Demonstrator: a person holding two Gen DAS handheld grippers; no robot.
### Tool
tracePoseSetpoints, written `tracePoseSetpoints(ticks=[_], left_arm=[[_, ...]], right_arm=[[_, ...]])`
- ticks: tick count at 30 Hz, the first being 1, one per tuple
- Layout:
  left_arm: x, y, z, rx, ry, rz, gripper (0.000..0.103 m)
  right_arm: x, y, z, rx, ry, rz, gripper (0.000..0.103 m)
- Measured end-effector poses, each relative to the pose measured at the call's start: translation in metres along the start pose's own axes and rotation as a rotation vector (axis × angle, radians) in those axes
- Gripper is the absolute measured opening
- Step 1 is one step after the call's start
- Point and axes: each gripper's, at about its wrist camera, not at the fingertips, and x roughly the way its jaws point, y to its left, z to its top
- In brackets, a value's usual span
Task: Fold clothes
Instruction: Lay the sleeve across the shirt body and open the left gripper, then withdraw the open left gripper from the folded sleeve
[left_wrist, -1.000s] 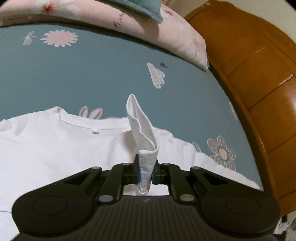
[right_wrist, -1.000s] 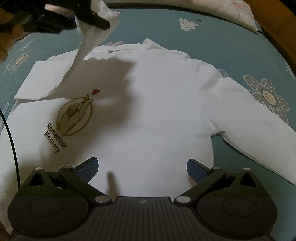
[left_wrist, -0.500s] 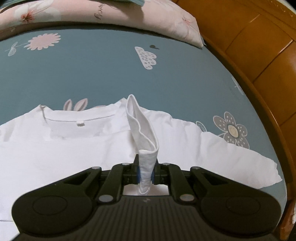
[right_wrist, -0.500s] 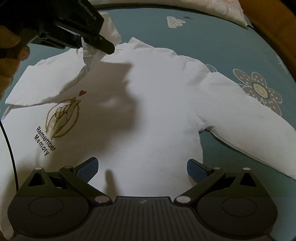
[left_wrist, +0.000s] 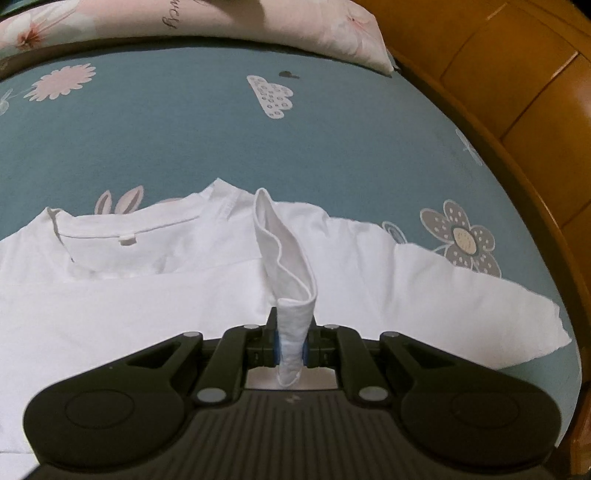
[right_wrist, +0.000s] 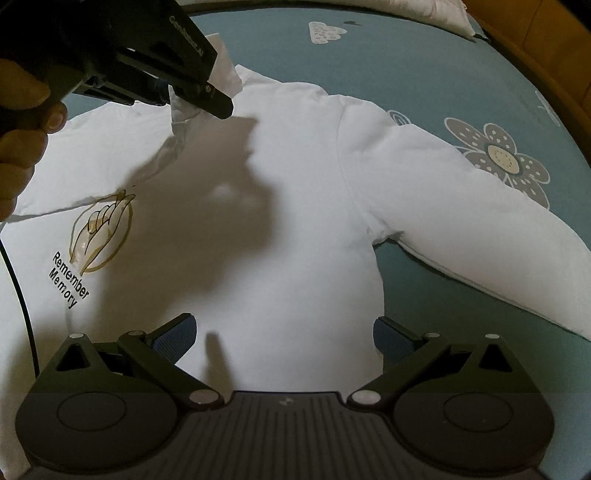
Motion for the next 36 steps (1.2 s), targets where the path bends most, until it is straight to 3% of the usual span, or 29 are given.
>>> tracePoseSetpoints(ticks=[17, 23, 24, 28, 36], left_arm=[[0.007, -0.016, -0.009, 0.085, 0.015, -0.014, 0.008], [0.011, -0.026, -0.015, 0.167, 0.026, 0.002, 0.010], [0.009, -0.026, -0.016, 0.166, 0.027, -0.008, 0.012], [0.003, -0.026, -0.019, 0.156, 0.019, -0.034, 0.045], [-0.017, -0.017, -0.023, 0.140, 0.003, -0.038, 0.050]], right_arm=[[0.004, 0.007, 0.001, -0.013, 0.008, -0.008, 0.103], [0.004, 0.009, 0.003, -0.018, 0.005, -0.016, 0.103], [0.004, 0.009, 0.003, -0.018, 0.004, -0.016, 0.103], [0.004, 0.008, 0.002, -0.023, 0.007, -0.026, 0.103], [0.000, 0.008, 0.001, -0.016, 0.006, -0.038, 0.103]])
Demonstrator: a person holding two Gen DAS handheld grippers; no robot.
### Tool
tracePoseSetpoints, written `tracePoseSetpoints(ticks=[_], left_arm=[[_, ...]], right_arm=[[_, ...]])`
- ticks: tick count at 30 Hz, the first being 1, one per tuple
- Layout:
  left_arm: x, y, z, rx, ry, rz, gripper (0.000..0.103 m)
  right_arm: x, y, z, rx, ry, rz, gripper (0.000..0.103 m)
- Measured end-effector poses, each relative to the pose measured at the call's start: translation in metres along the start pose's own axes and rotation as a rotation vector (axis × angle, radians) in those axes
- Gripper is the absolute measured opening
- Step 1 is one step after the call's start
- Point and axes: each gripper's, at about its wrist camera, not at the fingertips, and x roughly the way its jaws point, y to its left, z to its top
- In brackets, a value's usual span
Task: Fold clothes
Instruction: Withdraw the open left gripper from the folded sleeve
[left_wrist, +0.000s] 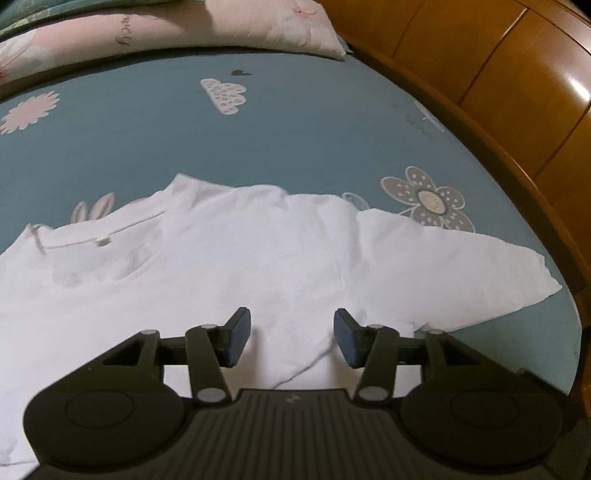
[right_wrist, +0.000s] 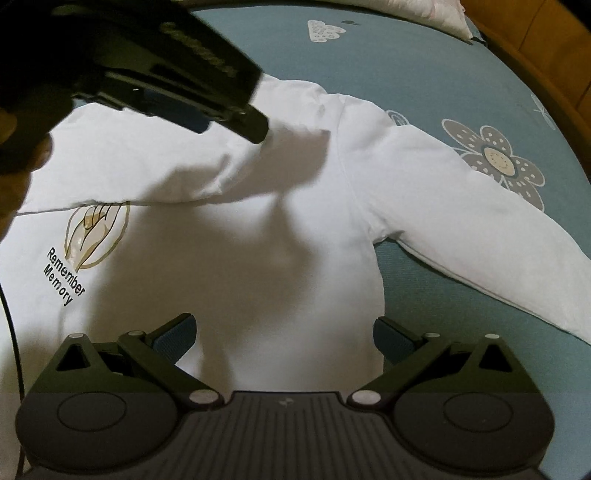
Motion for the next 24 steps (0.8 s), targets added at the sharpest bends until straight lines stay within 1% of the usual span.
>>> tracePoseSetpoints(ticks=[4, 6, 9, 13, 14, 16, 19, 22, 24], left_arm=[[-0.017, 0.013, -0.012, 0.021, -0.006, 0.021, 0.052], [-0.024, 0.022, -0.024, 0.053, 0.002, 0.063, 0.054], [-0.035, 0.040, -0.044, 0.087, 0.024, 0.143, 0.055], [-0.054, 0.074, -0.079, 0.093, 0.027, 0.281, 0.057], [-0.060, 0.084, -0.087, 0.089, 0.020, 0.326, 0.057], [-0.070, 0.101, -0.102, 0.085, 0.007, 0.411, 0.061], [-0.083, 0.129, -0.123, 0.076, 0.001, 0.526, 0.062], [-0.092, 0.154, -0.140, 0.071, 0.007, 0.613, 0.063], [-0.090, 0.168, -0.150, 0.079, 0.019, 0.654, 0.064]], right_arm=[[-0.002, 0.001, 0.001, 0.000, 0.000, -0.012, 0.103], [-0.004, 0.003, 0.001, -0.006, -0.001, -0.017, 0.103], [-0.006, 0.009, 0.003, -0.024, -0.006, -0.020, 0.103], [-0.008, 0.027, 0.012, -0.064, -0.016, -0.007, 0.103], [-0.008, 0.034, 0.014, -0.078, -0.020, 0.000, 0.103], [-0.010, 0.048, 0.018, -0.106, -0.028, 0.012, 0.103], [-0.010, 0.071, 0.023, -0.149, -0.035, 0.030, 0.103], [-0.006, 0.094, 0.028, -0.185, -0.031, 0.051, 0.103], [-0.005, 0.111, 0.029, -0.211, -0.030, 0.062, 0.103]])
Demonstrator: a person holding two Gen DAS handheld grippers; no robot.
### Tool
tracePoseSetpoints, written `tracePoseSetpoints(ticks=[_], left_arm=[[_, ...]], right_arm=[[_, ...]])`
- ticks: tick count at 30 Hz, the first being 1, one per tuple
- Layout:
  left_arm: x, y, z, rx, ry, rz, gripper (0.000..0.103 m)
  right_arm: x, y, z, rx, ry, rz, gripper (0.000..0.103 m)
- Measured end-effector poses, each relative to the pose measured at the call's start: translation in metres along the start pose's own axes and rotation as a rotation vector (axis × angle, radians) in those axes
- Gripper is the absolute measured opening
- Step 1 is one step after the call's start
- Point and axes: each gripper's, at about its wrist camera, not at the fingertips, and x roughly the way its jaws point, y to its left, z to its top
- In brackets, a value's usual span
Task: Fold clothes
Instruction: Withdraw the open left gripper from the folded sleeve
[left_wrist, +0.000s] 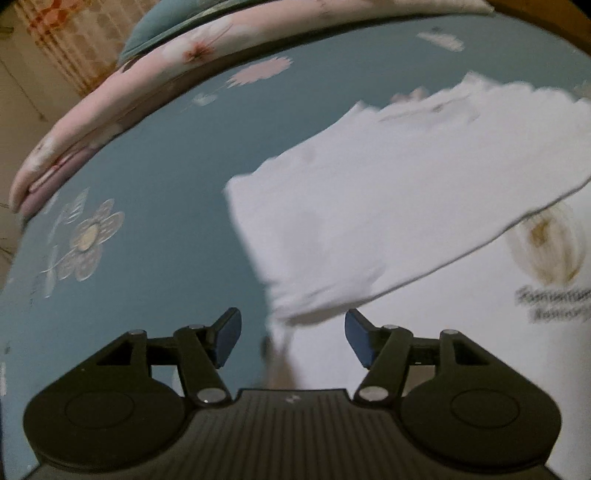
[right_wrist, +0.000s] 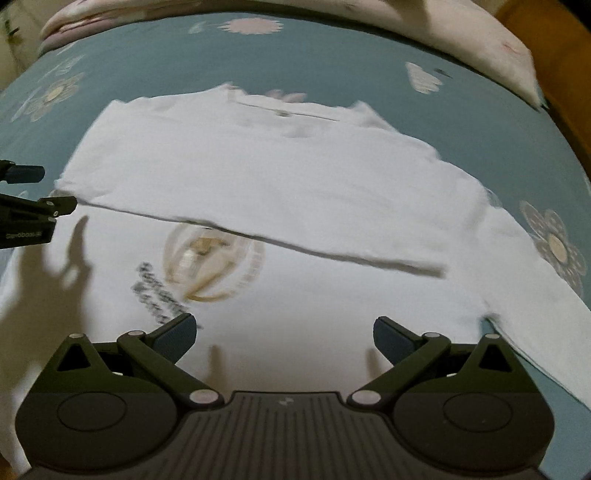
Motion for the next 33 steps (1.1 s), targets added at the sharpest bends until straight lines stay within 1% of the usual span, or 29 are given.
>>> tracePoseSetpoints(ticks=[2, 4, 7, 9, 10, 12, 13, 14, 17, 20, 22, 24, 26, 31, 33], left_arm=[[0.010, 0.005, -0.006, 0.007, 0.013, 0.021, 0.064], [0.015, 0.012, -0.007, -0.011, -0.017, 0.010, 0.064], [0.020, 0.012, -0.006, 0.004, -0.052, 0.045, 0.068], [0.024, 0.017, -0.004, -0.026, -0.066, 0.072, 0.068], [0.026, 0.023, -0.004, -0.064, -0.061, 0.073, 0.068], [0.027, 0.034, -0.010, -0.142, -0.052, 0.054, 0.069], [0.027, 0.041, -0.014, -0.186, -0.052, 0.043, 0.072], [0.026, 0.046, -0.019, -0.207, -0.048, 0.035, 0.074], [0.027, 0.055, -0.028, -0.255, -0.034, -0.005, 0.074], [0.020, 0.060, -0.028, -0.248, -0.031, -0.040, 0.074], [0.011, 0.068, -0.029, -0.262, -0.040, -0.085, 0.073], [0.001, 0.081, -0.029, -0.318, -0.054, -0.150, 0.072], [-0.004, 0.095, -0.025, -0.399, -0.086, -0.252, 0.072], [0.007, 0.095, -0.002, -0.458, -0.177, -0.504, 0.071], [0.018, 0.085, 0.004, -0.447, -0.160, -0.561, 0.071]], right_arm=[[0.002, 0.015, 0.004, -0.025, 0.000, 0.008, 0.103], [0.005, 0.028, 0.008, -0.047, -0.001, 0.013, 0.103], [0.008, 0.042, 0.013, -0.070, 0.000, 0.016, 0.103], [0.009, 0.050, 0.015, -0.080, 0.001, 0.018, 0.103], [0.011, 0.052, 0.017, -0.083, 0.003, 0.019, 0.103], [0.013, 0.057, 0.020, -0.089, 0.005, 0.022, 0.103], [0.014, 0.060, 0.021, -0.093, 0.005, 0.024, 0.103], [0.014, 0.062, 0.023, -0.099, 0.005, 0.026, 0.103], [0.016, 0.068, 0.028, -0.117, 0.003, 0.029, 0.103], [0.018, 0.073, 0.033, -0.135, 0.004, 0.033, 0.103], [0.020, 0.076, 0.037, -0.144, 0.003, 0.037, 0.103], [0.022, 0.078, 0.041, -0.152, 0.003, 0.041, 0.103], [0.023, 0.081, 0.043, -0.153, 0.001, 0.045, 0.103], [0.031, 0.088, 0.044, -0.144, 0.012, 0.054, 0.103], [0.032, 0.089, 0.043, -0.142, 0.019, 0.054, 0.103]])
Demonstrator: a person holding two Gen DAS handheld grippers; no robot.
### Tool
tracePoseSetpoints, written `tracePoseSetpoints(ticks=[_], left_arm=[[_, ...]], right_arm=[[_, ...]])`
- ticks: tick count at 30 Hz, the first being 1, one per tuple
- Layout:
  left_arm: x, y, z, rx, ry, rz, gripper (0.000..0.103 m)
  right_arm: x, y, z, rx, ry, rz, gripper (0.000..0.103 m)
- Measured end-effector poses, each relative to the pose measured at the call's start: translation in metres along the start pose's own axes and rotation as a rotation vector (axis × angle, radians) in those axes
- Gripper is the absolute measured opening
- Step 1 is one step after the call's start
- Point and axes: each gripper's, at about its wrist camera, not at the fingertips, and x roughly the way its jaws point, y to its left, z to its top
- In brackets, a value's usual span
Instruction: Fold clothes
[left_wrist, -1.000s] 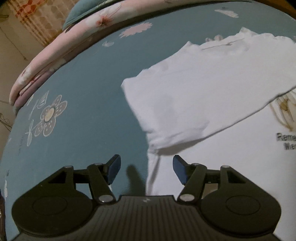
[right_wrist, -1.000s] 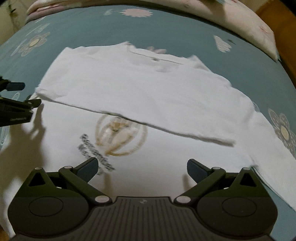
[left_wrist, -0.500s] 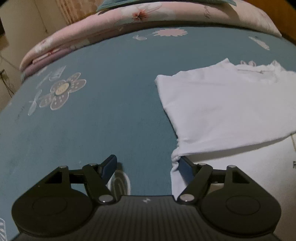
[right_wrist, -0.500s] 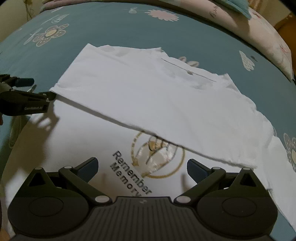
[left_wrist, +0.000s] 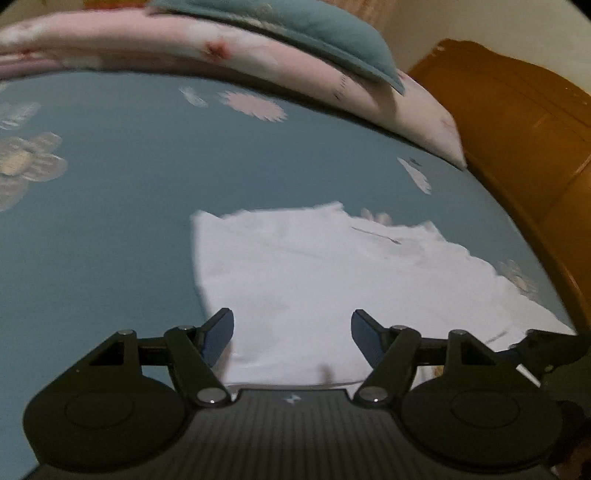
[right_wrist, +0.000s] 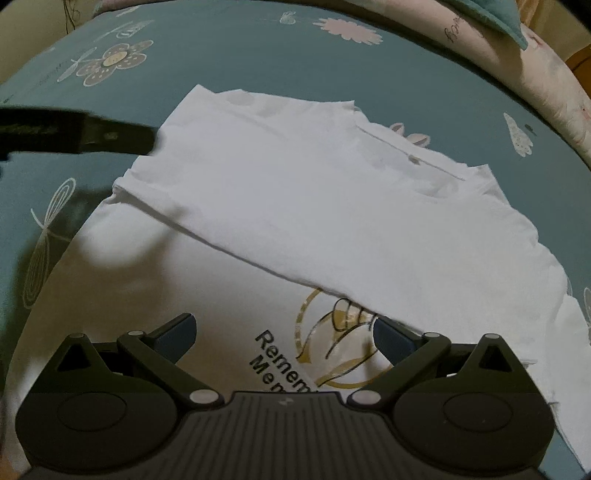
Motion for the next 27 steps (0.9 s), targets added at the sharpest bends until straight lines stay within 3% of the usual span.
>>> tracePoseSetpoints(ticks=[4, 11, 15, 18, 27], left_arm=[[0.028, 0.013, -0.008, -0.012, 0.111, 0.039, 0.070], [0.013, 0.014, 0.013, 0.031, 0.092, 0.031, 0.071], [0.036, 0.008, 0.040, 0.082, 0.068, -0.006, 0.072], [0.061, 0.008, 0.043, 0.133, 0.099, 0.027, 0.072], [0.089, 0.038, 0.073, 0.135, 0.078, 0.103, 0.072]], right_arm=[[0.002, -0.002, -0.002, 0.011, 0.011, -0.007, 0.103], [0.002, -0.015, -0.005, 0.078, 0.017, -0.022, 0.103], [-0.001, -0.015, -0.006, 0.098, 0.014, -0.023, 0.103], [-0.003, -0.017, -0.008, 0.109, 0.010, -0.031, 0.103], [-0.005, -0.039, -0.025, 0.191, 0.023, -0.091, 0.103]])
